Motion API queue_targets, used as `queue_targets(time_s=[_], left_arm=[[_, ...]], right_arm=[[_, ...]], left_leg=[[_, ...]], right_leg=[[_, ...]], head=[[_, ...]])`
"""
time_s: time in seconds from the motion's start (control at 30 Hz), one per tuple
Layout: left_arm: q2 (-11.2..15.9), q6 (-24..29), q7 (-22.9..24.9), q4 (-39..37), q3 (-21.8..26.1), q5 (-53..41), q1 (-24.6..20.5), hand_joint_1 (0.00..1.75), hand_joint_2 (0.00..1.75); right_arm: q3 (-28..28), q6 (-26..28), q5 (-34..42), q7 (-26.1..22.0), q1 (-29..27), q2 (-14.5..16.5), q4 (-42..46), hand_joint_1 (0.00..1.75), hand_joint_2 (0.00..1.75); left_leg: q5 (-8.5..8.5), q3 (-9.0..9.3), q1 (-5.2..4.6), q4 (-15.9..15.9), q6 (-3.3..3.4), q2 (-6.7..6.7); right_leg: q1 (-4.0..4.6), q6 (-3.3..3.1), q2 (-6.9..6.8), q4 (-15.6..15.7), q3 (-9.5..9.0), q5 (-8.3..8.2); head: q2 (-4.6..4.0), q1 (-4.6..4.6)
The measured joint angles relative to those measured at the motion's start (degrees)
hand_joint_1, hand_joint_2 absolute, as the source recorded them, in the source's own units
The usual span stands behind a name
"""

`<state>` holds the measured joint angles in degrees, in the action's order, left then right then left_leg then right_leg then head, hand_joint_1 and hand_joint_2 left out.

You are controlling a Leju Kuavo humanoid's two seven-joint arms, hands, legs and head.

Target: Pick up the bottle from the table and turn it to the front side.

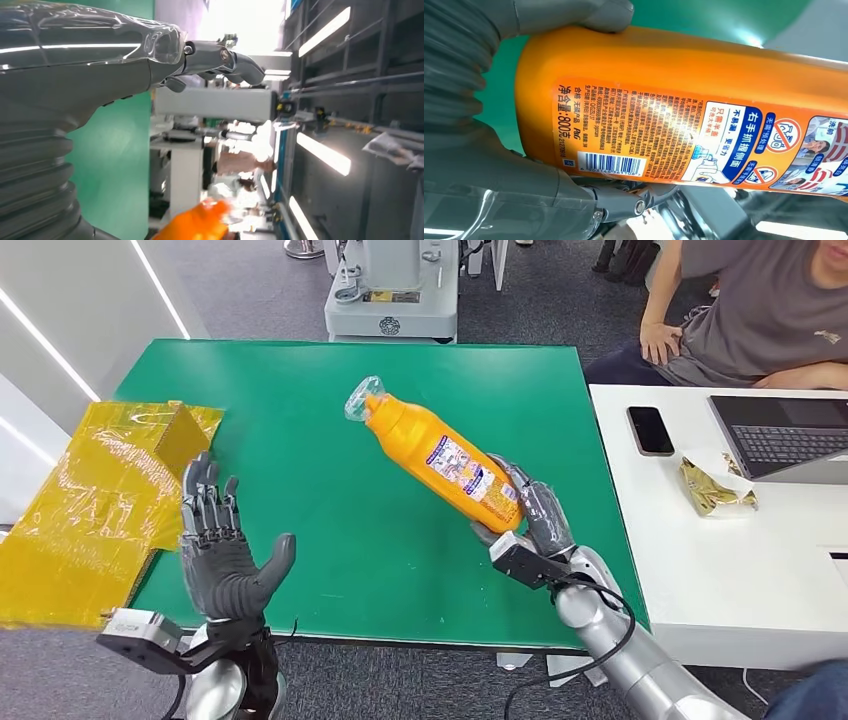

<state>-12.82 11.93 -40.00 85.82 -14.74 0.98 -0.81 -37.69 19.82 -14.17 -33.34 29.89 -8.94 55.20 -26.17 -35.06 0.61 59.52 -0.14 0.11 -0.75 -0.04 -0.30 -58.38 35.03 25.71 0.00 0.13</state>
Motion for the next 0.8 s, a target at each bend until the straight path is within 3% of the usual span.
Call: queue_targets(time_s=[0.37,0.8], left_arm=[[1.6,-6.6,5.4,-9.2,0.5,-1.7,-9.0,0.0,1.75],[2.3,-8.9,8.3,-14.3,-1.7,-1.4,-12.7,0.0,1.75]], right_arm=[[1.3,6.7,1.4,-5.7,-2.3,3.4,4.4,1.75,1.75],[-2.2,2.2,2.0,-6.3,-3.0,5.0,7.1,1.75,1.75]], left_leg=[[0.03,0.01,-0.01,0.0,-0.01,0.0],[0.02,-0.01,-0.01,0.0,-0.01,0.01]], right_leg=[[-0.01,0.0,0.02,0.0,0.0,-0.02],[0.0,0.0,0.02,0.0,0.02,-0.01]], head=[[0.0,0.01],[0.0,0.0]])
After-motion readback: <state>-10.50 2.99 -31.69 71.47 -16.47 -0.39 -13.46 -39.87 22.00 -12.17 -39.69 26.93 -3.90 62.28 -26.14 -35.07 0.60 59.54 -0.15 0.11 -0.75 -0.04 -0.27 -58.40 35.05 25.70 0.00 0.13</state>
